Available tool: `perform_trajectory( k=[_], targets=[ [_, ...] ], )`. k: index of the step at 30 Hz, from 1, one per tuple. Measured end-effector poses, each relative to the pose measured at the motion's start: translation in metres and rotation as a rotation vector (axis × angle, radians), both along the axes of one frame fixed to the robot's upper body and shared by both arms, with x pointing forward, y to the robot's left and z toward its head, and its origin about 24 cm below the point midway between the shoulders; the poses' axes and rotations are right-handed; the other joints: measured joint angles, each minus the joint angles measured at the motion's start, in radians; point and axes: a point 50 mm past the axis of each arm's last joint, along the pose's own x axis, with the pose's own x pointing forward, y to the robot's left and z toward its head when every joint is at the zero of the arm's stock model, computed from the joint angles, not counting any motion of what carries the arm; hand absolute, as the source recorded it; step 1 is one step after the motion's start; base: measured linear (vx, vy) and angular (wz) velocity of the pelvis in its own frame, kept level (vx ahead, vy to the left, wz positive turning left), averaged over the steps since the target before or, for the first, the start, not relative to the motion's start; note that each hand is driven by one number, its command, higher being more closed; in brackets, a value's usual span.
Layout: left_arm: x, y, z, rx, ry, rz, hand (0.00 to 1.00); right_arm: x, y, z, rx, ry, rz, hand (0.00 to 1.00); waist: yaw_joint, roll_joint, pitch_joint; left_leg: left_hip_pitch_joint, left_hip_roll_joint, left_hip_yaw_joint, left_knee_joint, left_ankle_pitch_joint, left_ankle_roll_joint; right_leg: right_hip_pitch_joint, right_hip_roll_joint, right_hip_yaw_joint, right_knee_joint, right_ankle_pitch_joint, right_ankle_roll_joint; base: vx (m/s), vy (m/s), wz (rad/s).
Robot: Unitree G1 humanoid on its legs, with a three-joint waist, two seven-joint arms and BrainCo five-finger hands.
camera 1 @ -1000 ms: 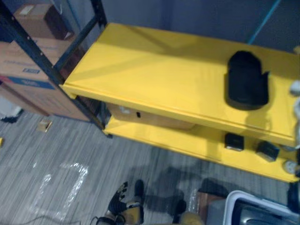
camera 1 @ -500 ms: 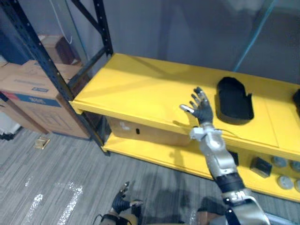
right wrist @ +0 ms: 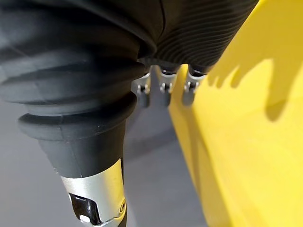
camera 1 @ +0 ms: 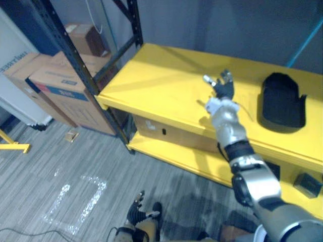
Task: Walk over and take plastic housings, then place them on the shelf
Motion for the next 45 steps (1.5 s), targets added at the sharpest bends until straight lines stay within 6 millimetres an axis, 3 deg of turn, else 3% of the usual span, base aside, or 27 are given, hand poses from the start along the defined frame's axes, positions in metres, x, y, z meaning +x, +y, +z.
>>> perform_trajectory(
  k=[1, 2, 3, 9, 14, 15, 45],
  targets=[
    [0.002, 0.0, 0.001, -0.009, -0.007, 0.005, 0.0, 0.002, -0.02, 0.017, -0.034, -0.005, -0.011, 0.0, -0.001, 0.018, 0.023, -0.024, 0.001, -0.01, 0.0, 0.005, -0.003, -0.023, 0.001, -0.009, 0.008, 0.002, -0.002, -0.09, 0.032, 0.16],
    [0.012, 0.001, 0.005, -0.048, -0.03, 0.04, 0.0, -0.004, -0.064, 0.043, -0.075, 0.006, -0.043, 0.0, 0.0, 0.049, 0.086, -0.054, 0.002, -0.012, 0.0, 0.016, 0.0, -0.062, -0.002, -0.007, 0.03, 0.006, -0.002, -0.05, 0.015, 0.08],
    [0.012, 0.001, 0.005, -0.05, -0.029, 0.045, 0.0, -0.005, -0.067, 0.042, -0.075, 0.017, -0.05, 0.0, -0.003, 0.049, 0.09, -0.054, 0.002, -0.01, 0.001, 0.016, 0.0, -0.064, -0.002, -0.003, 0.029, 0.005, -0.002, 0.03, -0.054, -0.09],
    [0.012, 0.0, 0.005, -0.053, -0.032, 0.043, 0.0, -0.003, -0.066, 0.072, -0.063, -0.022, -0.052, 0.0, -0.001, 0.066, 0.103, -0.061, 0.012, -0.006, 0.005, 0.016, 0.0, -0.083, 0.005, 0.011, 0.042, -0.006, -0.015, 0.02, -0.032, -0.05],
    [0.012, -0.002, 0.007, -0.069, -0.053, 0.057, 0.0, -0.01, -0.082, 0.078, -0.068, -0.029, -0.113, 0.0, 0.0, 0.084, 0.116, -0.065, 0.012, -0.007, 0.001, 0.016, -0.001, -0.1, 0.0, 0.014, 0.07, -0.016, -0.014, -0.02, 0.009, 0.0],
    [0.012, -0.002, 0.007, -0.073, -0.055, 0.059, 0.0, -0.015, -0.094, 0.083, -0.072, -0.034, -0.157, 0.0, -0.001, 0.084, 0.116, -0.064, 0.013, 0.001, 0.001, 0.016, -0.001, -0.103, -0.001, 0.02, 0.07, -0.016, -0.014, 0.0, 0.003, -0.13],
    [0.01, 0.002, 0.009, -0.06, -0.117, 0.077, 0.0, -0.021, -0.108, 0.086, -0.041, -0.056, -0.255, 0.0, -0.004, 0.068, 0.127, -0.048, 0.021, 0.039, 0.0, 0.016, -0.001, -0.113, -0.001, 0.065, 0.078, -0.011, -0.013, 0.0, 0.0, -0.04]
  ],
)
